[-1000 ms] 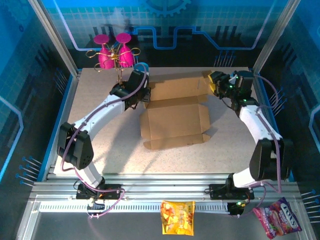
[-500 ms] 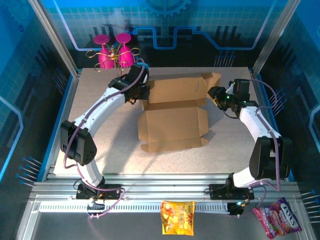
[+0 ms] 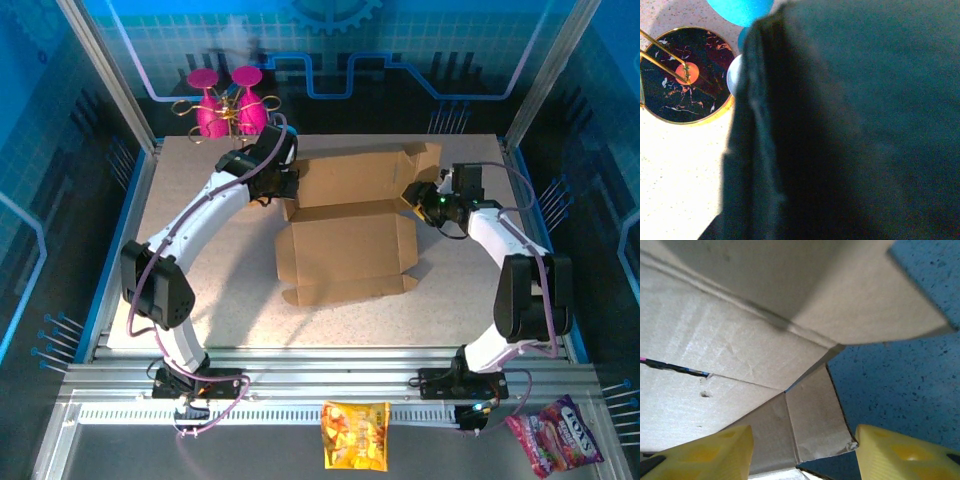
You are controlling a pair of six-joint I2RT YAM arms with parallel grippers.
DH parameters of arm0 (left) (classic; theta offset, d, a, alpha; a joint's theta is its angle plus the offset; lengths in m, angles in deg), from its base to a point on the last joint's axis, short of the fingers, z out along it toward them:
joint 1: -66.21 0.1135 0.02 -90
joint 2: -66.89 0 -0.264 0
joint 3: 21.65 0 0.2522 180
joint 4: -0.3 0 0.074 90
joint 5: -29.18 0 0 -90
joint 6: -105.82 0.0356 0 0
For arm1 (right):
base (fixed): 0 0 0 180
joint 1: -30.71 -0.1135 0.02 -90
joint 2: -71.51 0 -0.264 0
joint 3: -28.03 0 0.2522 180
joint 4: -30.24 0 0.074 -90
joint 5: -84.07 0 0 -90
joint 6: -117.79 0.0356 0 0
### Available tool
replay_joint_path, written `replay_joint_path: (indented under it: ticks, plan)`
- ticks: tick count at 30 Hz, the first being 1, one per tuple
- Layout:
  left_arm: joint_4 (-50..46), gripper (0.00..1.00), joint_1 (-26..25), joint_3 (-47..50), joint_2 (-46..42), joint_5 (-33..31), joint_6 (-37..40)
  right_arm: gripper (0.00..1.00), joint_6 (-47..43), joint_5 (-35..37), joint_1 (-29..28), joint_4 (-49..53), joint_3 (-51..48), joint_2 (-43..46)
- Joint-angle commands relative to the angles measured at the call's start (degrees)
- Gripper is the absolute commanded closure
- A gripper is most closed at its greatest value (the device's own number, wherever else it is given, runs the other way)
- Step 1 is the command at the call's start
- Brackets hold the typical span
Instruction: Fold the paper box
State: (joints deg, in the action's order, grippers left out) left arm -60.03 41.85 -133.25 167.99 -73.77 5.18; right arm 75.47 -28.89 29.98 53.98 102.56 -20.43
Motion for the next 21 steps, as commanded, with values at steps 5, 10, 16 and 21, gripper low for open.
replay_joint_path:
  ticks: [5, 10, 16, 21]
  plan:
    - [-1.16, 1.00, 0.45, -1.89, 0.40, 1.91, -1.41, 0.48, 1.50, -1.89, -2.13, -1.82, 3.87, -1.27]
    - [-0.99, 1.00, 0.42, -1.61, 0.28, 1.99, -1.64, 0.49, 1.72, -2.38, -3.60, -1.63, 5.12, -1.18]
    - [-0.48, 1.00, 0.48, -1.59, 0.34, 2.83, -2.59, 0.51, 2.38, -2.26, -6.26, -2.82, 4.27, -2.97]
    - [-0.12, 1.00, 0.55, -1.65, 0.48, 3.12, -2.99, 0.55, 1.81, -2.01, -9.19, -2.38, 5.79, -4.76]
